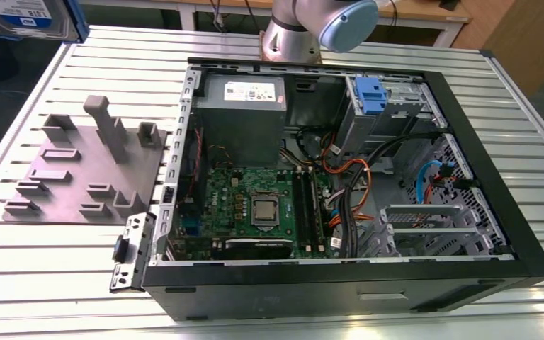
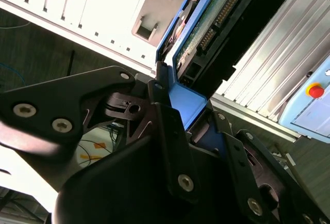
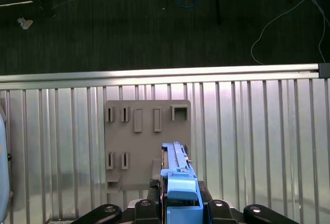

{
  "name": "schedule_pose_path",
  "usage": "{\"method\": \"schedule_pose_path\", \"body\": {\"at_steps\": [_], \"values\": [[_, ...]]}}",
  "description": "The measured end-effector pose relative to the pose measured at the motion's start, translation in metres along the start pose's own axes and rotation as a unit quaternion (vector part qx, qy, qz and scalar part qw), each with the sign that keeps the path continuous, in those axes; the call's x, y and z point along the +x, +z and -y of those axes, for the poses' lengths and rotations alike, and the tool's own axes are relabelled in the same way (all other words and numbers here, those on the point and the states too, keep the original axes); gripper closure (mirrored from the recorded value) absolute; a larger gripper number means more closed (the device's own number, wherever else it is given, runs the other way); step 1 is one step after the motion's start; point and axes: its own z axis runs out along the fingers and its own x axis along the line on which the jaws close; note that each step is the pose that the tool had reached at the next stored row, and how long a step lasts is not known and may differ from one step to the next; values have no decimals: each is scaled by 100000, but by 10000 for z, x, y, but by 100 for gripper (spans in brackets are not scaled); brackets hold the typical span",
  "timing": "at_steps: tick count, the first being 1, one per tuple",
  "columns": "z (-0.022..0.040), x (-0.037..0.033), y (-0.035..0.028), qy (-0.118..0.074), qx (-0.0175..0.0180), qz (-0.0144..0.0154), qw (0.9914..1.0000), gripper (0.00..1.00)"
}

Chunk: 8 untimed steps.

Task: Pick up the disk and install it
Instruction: 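Pick up the disk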

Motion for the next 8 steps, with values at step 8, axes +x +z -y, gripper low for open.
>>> {"method": "schedule_pose_path", "body": {"at_steps": [8], "values": [[16,-1,0,-1,4,1,100000,64]]}}
